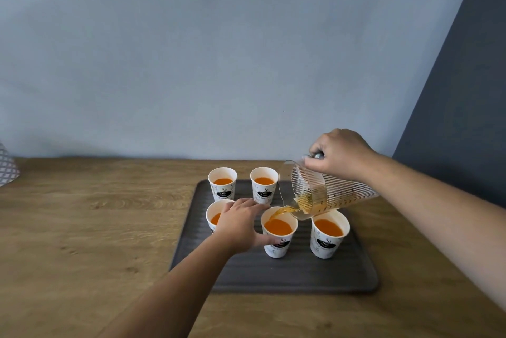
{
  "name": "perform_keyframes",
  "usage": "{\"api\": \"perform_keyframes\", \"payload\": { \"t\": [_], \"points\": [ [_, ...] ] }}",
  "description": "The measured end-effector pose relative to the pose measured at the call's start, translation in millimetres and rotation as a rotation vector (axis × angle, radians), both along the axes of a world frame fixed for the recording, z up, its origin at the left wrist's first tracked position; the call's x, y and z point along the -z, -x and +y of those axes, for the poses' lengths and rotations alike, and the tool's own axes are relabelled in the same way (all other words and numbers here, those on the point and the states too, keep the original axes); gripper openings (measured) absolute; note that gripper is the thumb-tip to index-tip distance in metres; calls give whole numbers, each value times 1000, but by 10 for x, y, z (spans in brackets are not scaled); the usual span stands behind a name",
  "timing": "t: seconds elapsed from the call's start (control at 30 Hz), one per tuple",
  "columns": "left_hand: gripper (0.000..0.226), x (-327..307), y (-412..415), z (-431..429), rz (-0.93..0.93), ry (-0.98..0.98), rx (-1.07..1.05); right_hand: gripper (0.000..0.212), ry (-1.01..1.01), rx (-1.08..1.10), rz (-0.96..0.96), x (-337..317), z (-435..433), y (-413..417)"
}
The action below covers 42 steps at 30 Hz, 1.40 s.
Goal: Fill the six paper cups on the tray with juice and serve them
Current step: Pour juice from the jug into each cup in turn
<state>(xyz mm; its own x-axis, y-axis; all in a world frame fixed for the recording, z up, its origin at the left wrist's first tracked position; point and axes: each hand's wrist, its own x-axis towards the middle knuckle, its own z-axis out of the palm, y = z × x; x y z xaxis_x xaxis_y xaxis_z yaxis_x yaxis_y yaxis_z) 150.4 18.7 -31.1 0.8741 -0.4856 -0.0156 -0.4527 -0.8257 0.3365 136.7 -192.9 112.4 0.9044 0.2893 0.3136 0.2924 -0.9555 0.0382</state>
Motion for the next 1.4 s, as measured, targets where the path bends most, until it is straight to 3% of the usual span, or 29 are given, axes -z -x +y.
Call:
{"api": "perform_keyframes", "payload": {
  "t": [0.67,1.0,1.17,1.4],
  "points": [
    [82,7,-76,16,22,58,-9,53,-365,112,42,-16,-412,-110],
    [99,-201,-377,300,-91,155,-119,50,-592,69,-42,-457,-268,-386],
    [85,-200,-743,591,-157,222,-301,49,-562,21,-37,-518,41,-714],
    [99,4,-1088,782,-52,194,-387,50,-393,-27,7,-331,472,-1195]
  ]
}}
